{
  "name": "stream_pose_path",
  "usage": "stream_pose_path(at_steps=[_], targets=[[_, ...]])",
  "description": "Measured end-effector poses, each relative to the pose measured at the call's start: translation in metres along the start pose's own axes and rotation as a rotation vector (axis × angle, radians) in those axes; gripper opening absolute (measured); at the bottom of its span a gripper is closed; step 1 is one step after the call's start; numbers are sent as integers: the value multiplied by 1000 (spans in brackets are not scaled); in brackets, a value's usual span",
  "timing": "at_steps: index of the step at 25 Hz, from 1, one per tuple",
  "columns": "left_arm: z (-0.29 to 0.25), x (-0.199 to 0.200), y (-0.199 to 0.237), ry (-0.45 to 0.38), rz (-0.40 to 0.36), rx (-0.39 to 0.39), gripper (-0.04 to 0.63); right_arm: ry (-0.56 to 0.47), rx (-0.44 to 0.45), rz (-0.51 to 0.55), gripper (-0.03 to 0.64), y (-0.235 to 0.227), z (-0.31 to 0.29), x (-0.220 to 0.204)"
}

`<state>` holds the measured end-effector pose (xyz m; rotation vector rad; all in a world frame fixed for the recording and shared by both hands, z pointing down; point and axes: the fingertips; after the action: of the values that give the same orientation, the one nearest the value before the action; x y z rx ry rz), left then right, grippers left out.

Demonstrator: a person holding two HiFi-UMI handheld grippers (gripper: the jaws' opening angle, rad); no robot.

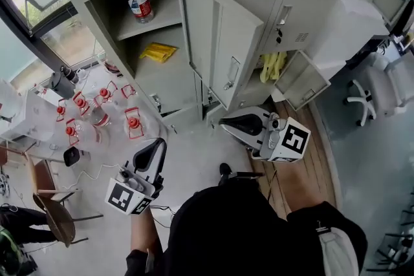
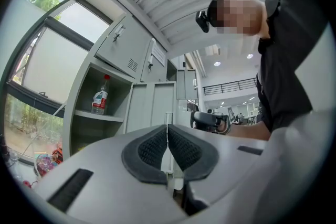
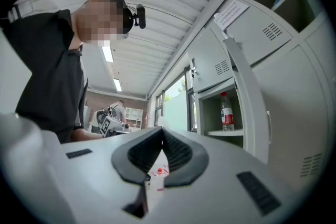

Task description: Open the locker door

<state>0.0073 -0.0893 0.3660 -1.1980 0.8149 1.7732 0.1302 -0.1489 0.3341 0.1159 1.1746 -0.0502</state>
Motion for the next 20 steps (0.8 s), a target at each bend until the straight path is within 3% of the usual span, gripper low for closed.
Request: stream_pose_path(at_steps=[9, 17, 20], targets=[[79, 9, -23, 12, 48, -60, 18, 34, -123, -46, 12, 102, -31, -42], [132, -31, -56, 51, 211, -90, 18, 108, -221, -137, 11, 158, -20, -92], [146, -37, -64, 51, 235, -93, 18, 138, -233, -145, 11, 170, -16, -102]])
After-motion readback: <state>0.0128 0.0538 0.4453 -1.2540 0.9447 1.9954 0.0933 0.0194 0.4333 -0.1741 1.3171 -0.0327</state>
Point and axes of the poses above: the fingertips, and each gripper's own axes: z backward along the fingers, y to its left, x out of its top, and after that the axes turned 12 degrees about -y, right-handed
